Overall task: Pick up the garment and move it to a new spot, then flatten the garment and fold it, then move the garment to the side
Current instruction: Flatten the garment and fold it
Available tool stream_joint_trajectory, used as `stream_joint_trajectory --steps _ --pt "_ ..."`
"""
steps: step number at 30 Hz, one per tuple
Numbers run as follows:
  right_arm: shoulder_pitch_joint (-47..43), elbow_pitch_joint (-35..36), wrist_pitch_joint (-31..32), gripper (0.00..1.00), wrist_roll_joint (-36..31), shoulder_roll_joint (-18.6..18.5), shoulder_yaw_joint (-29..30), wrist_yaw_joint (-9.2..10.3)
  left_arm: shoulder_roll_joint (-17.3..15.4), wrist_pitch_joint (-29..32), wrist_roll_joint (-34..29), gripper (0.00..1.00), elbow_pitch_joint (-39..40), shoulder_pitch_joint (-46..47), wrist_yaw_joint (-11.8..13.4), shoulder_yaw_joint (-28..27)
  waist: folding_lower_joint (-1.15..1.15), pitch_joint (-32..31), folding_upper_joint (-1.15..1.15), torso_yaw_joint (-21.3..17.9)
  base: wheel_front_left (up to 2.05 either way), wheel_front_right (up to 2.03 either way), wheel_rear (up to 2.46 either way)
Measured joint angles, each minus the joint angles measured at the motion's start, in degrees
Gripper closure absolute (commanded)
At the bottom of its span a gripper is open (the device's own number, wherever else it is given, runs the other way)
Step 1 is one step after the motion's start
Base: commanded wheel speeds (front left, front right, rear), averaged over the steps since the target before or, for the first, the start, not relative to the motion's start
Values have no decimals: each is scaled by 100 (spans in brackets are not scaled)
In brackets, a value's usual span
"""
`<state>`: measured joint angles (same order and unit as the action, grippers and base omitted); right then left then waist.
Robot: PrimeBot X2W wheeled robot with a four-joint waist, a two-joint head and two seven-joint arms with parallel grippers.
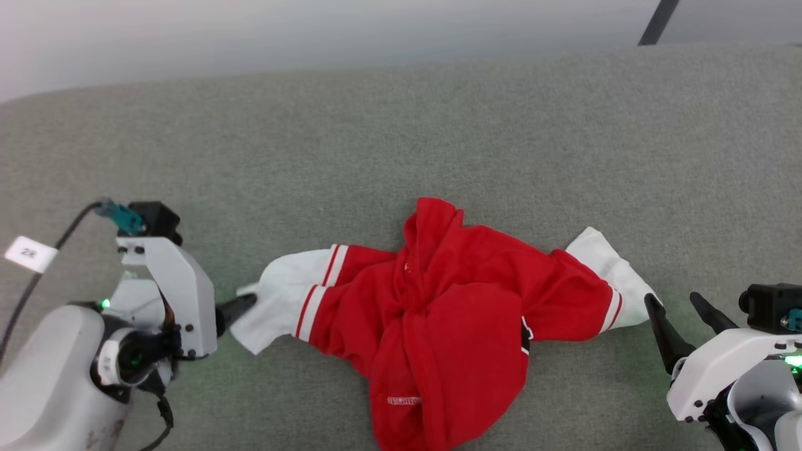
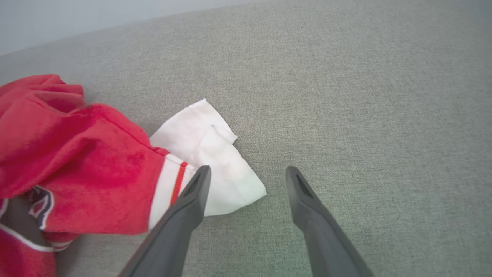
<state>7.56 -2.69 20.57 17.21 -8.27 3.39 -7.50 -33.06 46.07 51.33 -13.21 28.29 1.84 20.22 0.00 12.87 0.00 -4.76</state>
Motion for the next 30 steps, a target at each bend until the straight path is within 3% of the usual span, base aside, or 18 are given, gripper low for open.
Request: stream_joint_trajectory --steps 12,13,14,15,16,24,30 --pt "112 -60 -75 0 -40 35 -1 0 140 408 109 0 -509 146 214 140 0 293 0 -106 0 0 0" --pt "137 -64 -76 0 -54 34 1 0 170 415 111 5 -571 177 198 152 0 309 0 -103 0 0 0" --pt "147 -66 -76 0 -58 37 0 0 194 428 118 40 -631 202 177 162 0 320 0 -96 0 0 0" --pt "151 -74 -75 0 -60 40 -9 0 214 426 160 67 -695 232 134 154 0 329 0 -88 0 0 0" --pt "158 -74 -76 0 -66 47 -12 0 252 411 232 100 -793 257 121 112 0 338 0 -79 0 0 0" --pt "250 -73 -98 0 -69 15 -25 0 293 70 123 100 -1006 502 -92 149 0 297 0 11 0 0 0" --pt "249 -51 -90 0 -103 11 -12 0 45 -312 -62 100 -962 753 -142 -29 0 196 0 58 0 0 0"
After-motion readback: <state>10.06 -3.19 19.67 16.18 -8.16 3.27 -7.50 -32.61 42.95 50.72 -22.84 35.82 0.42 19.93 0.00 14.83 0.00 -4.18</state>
